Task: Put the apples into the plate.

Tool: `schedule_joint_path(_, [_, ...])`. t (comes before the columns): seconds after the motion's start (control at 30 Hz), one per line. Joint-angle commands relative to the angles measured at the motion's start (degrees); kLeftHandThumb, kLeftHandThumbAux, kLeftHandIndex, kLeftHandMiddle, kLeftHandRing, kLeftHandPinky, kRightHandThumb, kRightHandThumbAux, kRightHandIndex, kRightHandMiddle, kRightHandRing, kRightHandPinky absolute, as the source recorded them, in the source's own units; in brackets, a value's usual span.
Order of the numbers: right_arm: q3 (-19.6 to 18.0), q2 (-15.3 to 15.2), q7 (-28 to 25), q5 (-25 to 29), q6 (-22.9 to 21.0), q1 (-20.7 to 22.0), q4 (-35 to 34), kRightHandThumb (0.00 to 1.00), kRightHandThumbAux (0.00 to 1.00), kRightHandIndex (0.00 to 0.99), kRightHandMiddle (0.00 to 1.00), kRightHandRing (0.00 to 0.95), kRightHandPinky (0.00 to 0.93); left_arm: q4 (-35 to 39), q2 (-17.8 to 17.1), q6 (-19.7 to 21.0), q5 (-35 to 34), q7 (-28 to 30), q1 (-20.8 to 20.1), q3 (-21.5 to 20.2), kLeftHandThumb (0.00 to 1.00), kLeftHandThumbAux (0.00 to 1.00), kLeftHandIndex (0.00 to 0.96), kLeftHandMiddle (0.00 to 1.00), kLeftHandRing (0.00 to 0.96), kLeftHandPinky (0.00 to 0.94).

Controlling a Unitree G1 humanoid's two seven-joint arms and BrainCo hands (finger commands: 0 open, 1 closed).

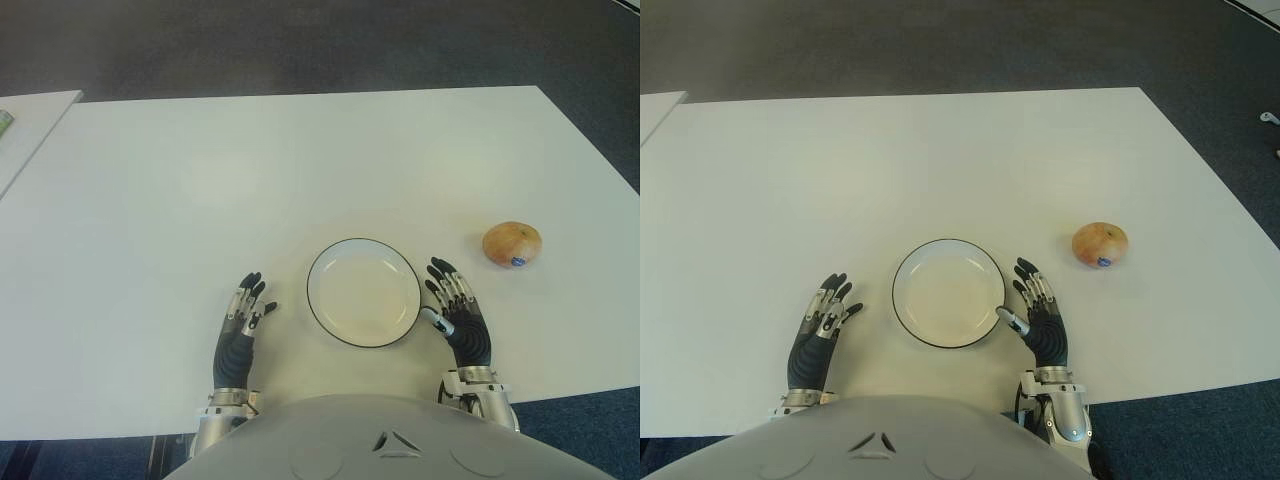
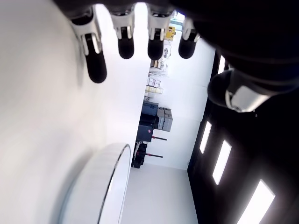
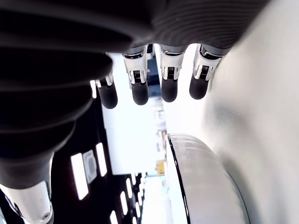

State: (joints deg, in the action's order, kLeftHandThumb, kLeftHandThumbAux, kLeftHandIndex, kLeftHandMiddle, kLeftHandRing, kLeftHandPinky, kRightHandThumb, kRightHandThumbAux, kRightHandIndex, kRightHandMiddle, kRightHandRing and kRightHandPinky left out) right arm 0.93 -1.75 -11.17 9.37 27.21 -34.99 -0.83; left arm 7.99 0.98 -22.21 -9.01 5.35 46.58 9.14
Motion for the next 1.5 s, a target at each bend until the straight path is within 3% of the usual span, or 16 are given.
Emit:
schedule_joint_path(0.03, [-0.16,0.0,0.51,-0.22,-5.36,-2.1,4.2,0.27,0.69,0.13,0.127,0.083,0.11,-2.73,0.24,2.43,0.23,-0.09,0.45,-0.08,0.135,0.408,0.037,0.0,0.0,0.0])
schedule_joint_path(0.47, [-0.99,-0.9,-0.15,1.14,-6.76,-0.48,4.71,0.257,0.69,0.132,0.122,0.079,0.094,-3.04,1.46,2.22,3.48,-1.68,-0.47,0.48,0.137,0.383,0.062,0.0,0.0,0.0])
schedule_joint_path(0.77, [-1.26,-1.09,-0.22,1.08,-6.75,-0.14,4.43,0.246,0.685,0.123,0.119,0.079,0.096,-2.6,2.17,1.89,4.45,-2.25,-0.17,1.24,0.133,0.42,0.062,0.0,0.0,0.0])
schedule_joint_path(0.83, [-1.66,-1.52,-0.36,1.77,-7.37,-0.43,2.42,0.247,0.68,0.123,0.122,0.082,0.096,-2.55,2.42,1.4,4.09,-2.1,-0.14,1.32,0.142,0.429,0.083,0.0,0.0,0.0])
schedule_joint_path(0.97, [-4.09,-4.8,-0.55,4.45,-11.73,-2.5,-11.0,0.257,0.658,0.14,0.124,0.081,0.098,-2.84,2.79,1.45,2.51,-1.53,-0.47,1.07,0.153,0.438,0.082,0.0,0.0,0.0])
schedule_joint_path(1.13, [-4.54,-4.71,1.86,0.51,-15.1,-3.33,-22.84,0.275,0.636,0.145,0.125,0.081,0.111,-5.44,2.44,1.64,1.65,-1.41,-2.24,-0.45,0.146,0.438,0.067,0.0,0.0,0.0])
schedule_joint_path(1.17, [-4.71,-4.56,2.35,-0.65,-15.12,-3.29,-24.27,0.276,0.634,0.145,0.125,0.081,0.112,-5.44,2.48,1.69,1.77,-1.55,-2.29,-0.37,0.145,0.438,0.067,0.0,0.0,0.0])
schedule_joint_path(1.3, [-6.82,-4.8,5.52,-11.85,-4.69,-0.59,-20.92,0.349,0.632,0.155,0.139,0.091,0.096,-6.7,2.54,1.1,1.98,-1.55,-2.91,-0.4,0.152,0.429,0.058,0.0,0.0,0.0])
schedule_joint_path(1.37, [-8.38,-6.4,7.75,-18.73,0.16,1.53,-19.49,0.383,0.625,0.148,0.143,0.096,0.096,-7.12,2.54,1.09,2.38,-1.82,-3.18,-0.43,0.152,0.429,0.051,0.0,0.0,0.003])
schedule_joint_path(1.43, [-11.23,-9.54,11.8,-28.2,6.79,4.41,-16.74,0.394,0.611,0.139,0.144,0.104,0.11,-7.73,2.48,0.95,2.63,-1.96,-3.44,-0.54,0.149,0.432,0.05,0.001,0.0,0.015])
schedule_joint_path(1.5, [-13.95,-13.16,16.23,-37.4,10.73,6.69,-15.16,0.386,0.593,0.131,0.141,0.107,0.111,-8.24,2.47,0.62,2.66,-1.95,-3.71,-0.58,0.148,0.438,0.054,0.004,0.0,0.016])
